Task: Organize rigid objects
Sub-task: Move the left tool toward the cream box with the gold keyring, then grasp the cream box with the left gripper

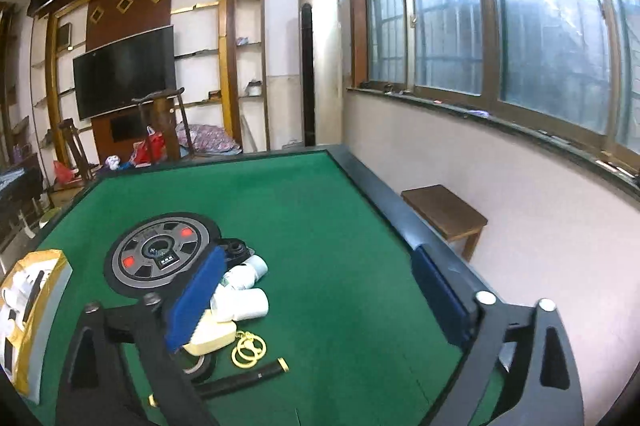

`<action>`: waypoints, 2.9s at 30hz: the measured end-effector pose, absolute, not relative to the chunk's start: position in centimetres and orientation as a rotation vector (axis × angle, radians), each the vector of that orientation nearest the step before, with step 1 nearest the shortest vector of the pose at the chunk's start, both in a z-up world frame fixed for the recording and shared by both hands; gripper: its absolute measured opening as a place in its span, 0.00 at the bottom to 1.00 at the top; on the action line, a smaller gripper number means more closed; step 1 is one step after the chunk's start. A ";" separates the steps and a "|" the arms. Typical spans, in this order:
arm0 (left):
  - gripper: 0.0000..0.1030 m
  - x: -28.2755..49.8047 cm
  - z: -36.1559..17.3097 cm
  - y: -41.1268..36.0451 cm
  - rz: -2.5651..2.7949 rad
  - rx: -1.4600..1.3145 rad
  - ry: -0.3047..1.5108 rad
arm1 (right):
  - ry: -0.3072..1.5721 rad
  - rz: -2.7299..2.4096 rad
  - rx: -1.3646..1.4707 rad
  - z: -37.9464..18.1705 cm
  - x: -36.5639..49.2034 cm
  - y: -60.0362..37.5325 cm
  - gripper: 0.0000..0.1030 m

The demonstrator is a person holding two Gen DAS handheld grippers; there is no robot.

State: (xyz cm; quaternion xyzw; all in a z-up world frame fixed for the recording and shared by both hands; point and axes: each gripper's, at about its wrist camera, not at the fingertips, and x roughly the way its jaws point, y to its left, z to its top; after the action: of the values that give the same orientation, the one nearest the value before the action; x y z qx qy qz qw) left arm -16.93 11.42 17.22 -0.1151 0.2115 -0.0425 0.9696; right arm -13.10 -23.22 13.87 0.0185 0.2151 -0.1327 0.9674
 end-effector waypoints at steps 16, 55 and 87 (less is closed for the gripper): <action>0.95 -12.0 15.7 4.3 -0.063 -0.057 0.550 | 0.488 -0.115 0.098 13.2 -5.3 -25.3 0.94; 0.95 -6.5 10.9 1.0 -0.253 0.071 0.818 | 0.463 1.251 0.031 21.9 -19.4 -9.1 0.86; 0.49 -3.4 7.3 -14.0 -0.493 0.262 0.819 | 0.567 0.036 0.164 8.0 -3.1 -27.5 0.87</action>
State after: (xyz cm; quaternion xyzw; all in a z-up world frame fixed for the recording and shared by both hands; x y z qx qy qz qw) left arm -3.37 -14.01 7.30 0.1259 0.3929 -0.2366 0.8796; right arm -3.12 -27.48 7.97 0.0809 0.2796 0.0176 0.9566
